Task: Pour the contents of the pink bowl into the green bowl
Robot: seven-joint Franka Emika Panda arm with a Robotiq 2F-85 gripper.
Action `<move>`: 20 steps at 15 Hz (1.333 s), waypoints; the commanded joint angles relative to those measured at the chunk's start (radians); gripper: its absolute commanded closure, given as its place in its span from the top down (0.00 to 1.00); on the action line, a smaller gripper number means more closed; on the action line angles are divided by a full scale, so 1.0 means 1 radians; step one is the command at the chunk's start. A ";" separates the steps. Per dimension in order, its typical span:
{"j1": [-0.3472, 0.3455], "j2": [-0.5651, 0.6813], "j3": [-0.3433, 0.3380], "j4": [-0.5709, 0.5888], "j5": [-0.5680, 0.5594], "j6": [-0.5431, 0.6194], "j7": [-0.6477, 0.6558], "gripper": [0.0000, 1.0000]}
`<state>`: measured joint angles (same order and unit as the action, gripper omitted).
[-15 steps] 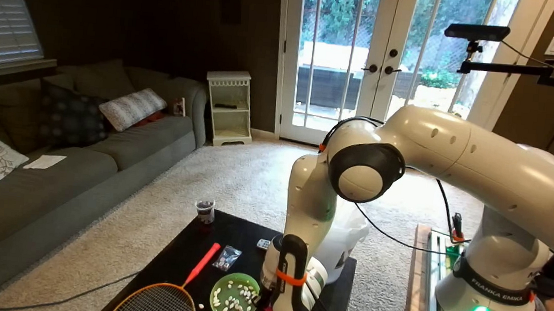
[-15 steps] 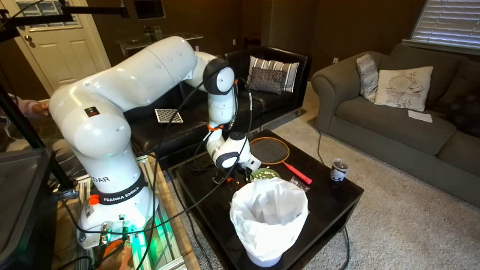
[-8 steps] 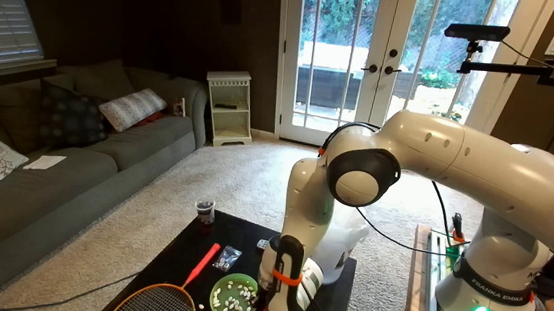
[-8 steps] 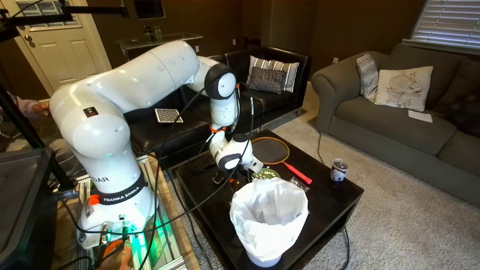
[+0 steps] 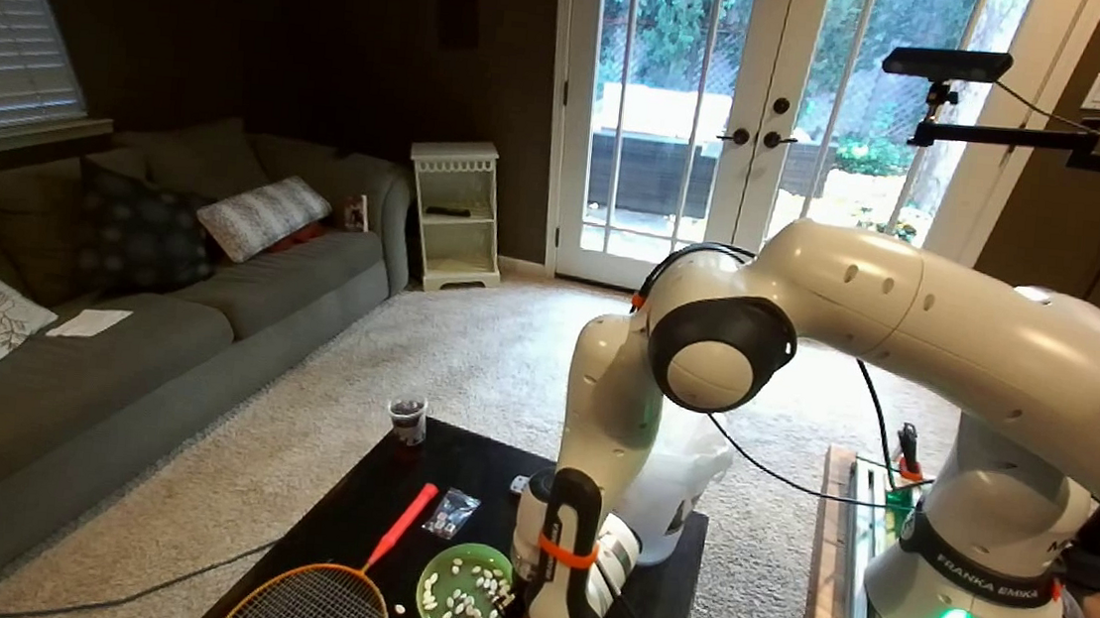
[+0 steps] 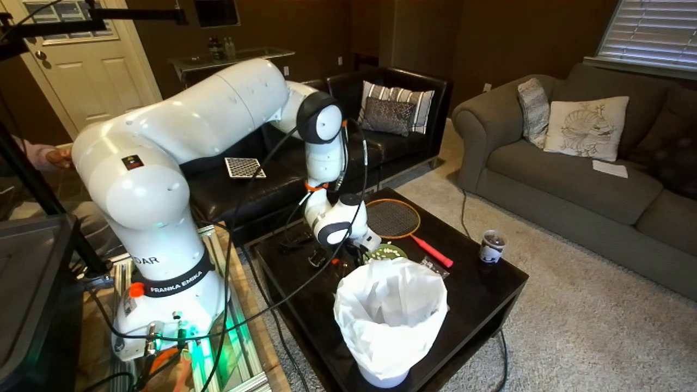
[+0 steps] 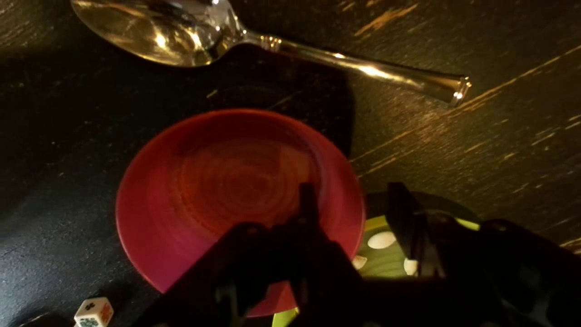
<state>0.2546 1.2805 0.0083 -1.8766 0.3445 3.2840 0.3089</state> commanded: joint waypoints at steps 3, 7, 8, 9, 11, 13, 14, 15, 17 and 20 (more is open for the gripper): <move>0.032 -0.047 -0.021 -0.037 0.009 -0.020 0.013 0.91; 0.052 -0.086 -0.030 -0.062 0.007 -0.011 0.010 1.00; 0.054 -0.098 -0.025 -0.068 0.003 -0.005 0.005 1.00; 0.055 -0.103 -0.020 -0.064 -0.002 -0.002 0.001 1.00; 0.053 -0.108 -0.003 -0.039 -0.025 -0.007 -0.020 1.00; 0.044 -0.103 0.016 0.003 -0.054 -0.028 -0.046 1.00; 0.033 -0.100 0.033 0.030 -0.080 -0.044 -0.068 1.00; 0.023 -0.092 0.046 0.054 -0.104 -0.058 -0.088 1.00; 0.013 -0.074 0.065 0.114 -0.154 -0.105 -0.123 1.00; 0.024 -0.036 0.057 0.217 -0.214 -0.191 -0.164 1.00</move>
<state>0.2851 1.1943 0.0639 -1.7687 0.1899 3.1672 0.1939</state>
